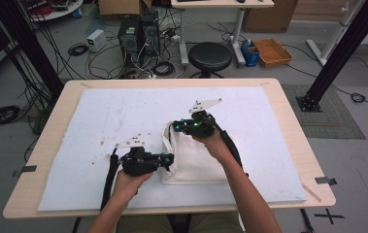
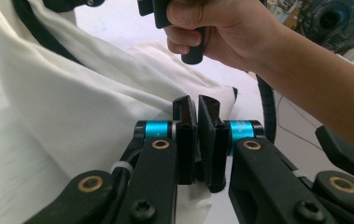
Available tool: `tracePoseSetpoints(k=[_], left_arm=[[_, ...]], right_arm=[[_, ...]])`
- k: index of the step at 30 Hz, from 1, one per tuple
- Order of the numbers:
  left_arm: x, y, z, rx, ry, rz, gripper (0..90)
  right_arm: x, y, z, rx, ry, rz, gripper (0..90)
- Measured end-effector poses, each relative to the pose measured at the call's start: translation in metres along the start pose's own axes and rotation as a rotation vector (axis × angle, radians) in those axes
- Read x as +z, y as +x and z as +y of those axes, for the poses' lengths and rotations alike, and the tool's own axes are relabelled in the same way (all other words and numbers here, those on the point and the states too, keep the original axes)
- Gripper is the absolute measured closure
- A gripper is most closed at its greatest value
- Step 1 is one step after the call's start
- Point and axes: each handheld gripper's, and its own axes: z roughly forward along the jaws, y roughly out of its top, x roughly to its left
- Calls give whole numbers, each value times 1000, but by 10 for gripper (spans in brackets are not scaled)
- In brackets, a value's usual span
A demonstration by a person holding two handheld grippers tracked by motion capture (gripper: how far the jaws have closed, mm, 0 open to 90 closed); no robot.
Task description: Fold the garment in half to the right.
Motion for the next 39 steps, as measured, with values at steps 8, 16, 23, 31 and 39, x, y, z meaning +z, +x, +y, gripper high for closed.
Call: tracePoseSetpoints(k=[8, 16, 23, 31, 39], left_arm=[[36, -6, 11, 5, 23, -42, 853], [69, -14, 20, 11, 54, -71, 853], [95, -18, 22, 12, 76, -91, 852], [124, -24, 27, 24, 106, -100, 852], [150, -31, 28, 39, 133, -99, 851]], right_arm=[[-27, -18, -19, 47, -27, -55, 867], [-51, -32, -35, 75, -31, -105, 867], [-72, -45, -51, 109, 0, -166, 868], [-92, -56, -66, 138, 0, -219, 868], [-104, -62, -80, 157, 44, -279, 867]])
